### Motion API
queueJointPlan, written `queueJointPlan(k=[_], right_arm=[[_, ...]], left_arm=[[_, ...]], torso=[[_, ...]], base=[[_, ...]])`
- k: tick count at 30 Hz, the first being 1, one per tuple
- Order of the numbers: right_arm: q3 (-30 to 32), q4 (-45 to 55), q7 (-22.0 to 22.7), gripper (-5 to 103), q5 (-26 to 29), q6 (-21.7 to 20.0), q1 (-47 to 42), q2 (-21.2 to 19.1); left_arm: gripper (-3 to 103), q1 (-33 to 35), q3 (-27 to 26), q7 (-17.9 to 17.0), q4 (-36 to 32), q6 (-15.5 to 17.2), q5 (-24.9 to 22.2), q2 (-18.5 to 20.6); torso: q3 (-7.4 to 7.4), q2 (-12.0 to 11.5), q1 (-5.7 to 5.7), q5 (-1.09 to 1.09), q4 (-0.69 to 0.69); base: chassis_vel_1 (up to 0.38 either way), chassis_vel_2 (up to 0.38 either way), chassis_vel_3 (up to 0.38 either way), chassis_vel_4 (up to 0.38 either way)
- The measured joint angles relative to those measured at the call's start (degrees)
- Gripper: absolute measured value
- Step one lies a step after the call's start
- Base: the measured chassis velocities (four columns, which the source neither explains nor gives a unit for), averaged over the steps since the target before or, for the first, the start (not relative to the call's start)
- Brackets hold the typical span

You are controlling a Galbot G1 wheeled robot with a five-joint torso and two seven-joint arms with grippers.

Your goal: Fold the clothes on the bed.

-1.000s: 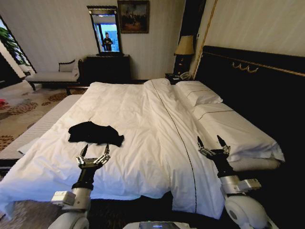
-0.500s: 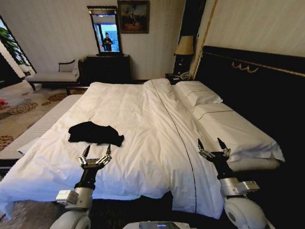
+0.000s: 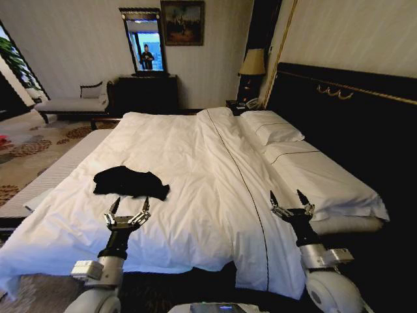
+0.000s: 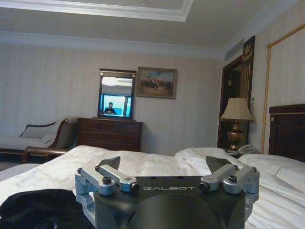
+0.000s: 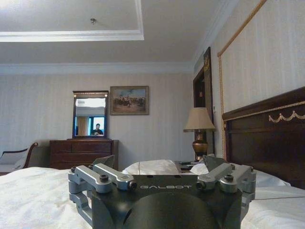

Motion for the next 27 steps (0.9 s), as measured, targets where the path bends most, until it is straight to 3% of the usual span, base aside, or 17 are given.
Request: queueJointPlan(k=[27], right_arm=[[0.53, 1.44, -0.11, 100, -2.80, 0.77, -2.46, 3.98]], left_arm=[[100, 1.19, -0.36, -0.18, -1.20, -0.23, -0.37, 0.56]], torso=[[0.00, 0.00, 0.00, 0.00, 0.00]], base=[[0.000, 0.000, 0.000, 0.000]])
